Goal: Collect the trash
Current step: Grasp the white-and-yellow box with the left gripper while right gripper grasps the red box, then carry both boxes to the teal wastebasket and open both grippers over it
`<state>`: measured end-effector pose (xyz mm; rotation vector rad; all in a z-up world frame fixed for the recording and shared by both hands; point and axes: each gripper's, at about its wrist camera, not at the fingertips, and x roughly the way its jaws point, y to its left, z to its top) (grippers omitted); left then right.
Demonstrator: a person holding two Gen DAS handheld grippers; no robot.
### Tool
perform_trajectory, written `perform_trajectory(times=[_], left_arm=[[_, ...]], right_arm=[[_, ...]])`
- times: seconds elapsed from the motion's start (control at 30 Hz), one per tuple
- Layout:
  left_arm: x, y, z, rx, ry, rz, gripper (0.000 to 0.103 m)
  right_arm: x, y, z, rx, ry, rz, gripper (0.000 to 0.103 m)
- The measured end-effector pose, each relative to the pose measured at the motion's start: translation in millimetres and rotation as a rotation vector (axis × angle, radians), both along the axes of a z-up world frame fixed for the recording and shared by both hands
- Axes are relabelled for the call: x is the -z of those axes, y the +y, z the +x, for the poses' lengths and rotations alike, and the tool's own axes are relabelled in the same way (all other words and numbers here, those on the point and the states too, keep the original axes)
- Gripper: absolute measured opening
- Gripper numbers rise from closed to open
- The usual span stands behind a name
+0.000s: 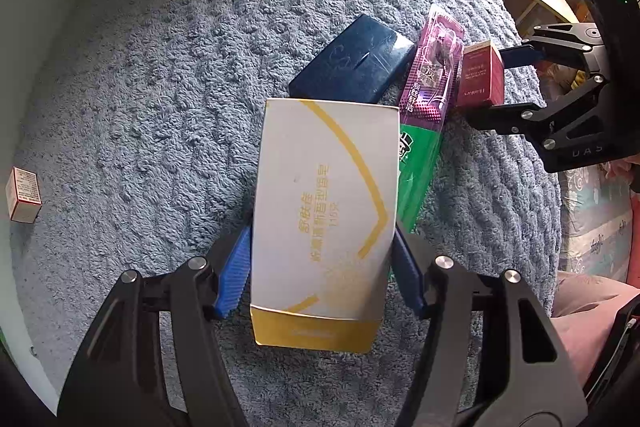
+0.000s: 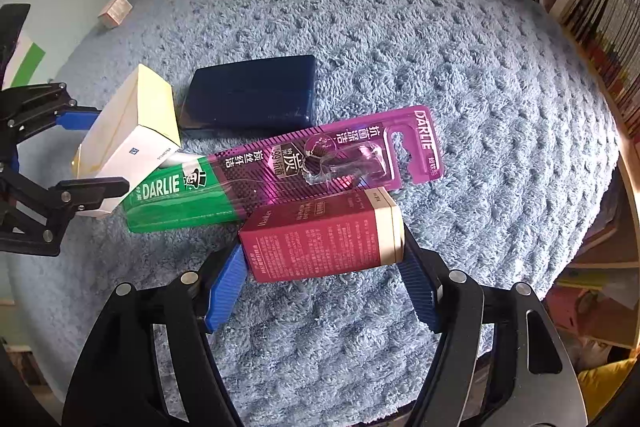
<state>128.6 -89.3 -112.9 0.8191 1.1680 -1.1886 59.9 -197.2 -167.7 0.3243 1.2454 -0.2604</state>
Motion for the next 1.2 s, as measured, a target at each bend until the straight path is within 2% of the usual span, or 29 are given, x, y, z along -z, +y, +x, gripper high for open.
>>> perform_trajectory(times=[0.67,0.93,1.2], left_arm=[[-46,-30,-52,0.017,-0.118,0.005,0.059],[-64,-54,-100,0.044,-0.146,-0.019,0.059],[-68,-88,-164,0.100,-0.143,-0.038,0.059]], right_arm=[[-48,-38,-95,0.053,-0.128,0.028,0.071],[-58,-55,-149,0.102,-0.164,0.027,0.071],[-57,-86,-221,0.174,-0.175,0.025,0.071]])
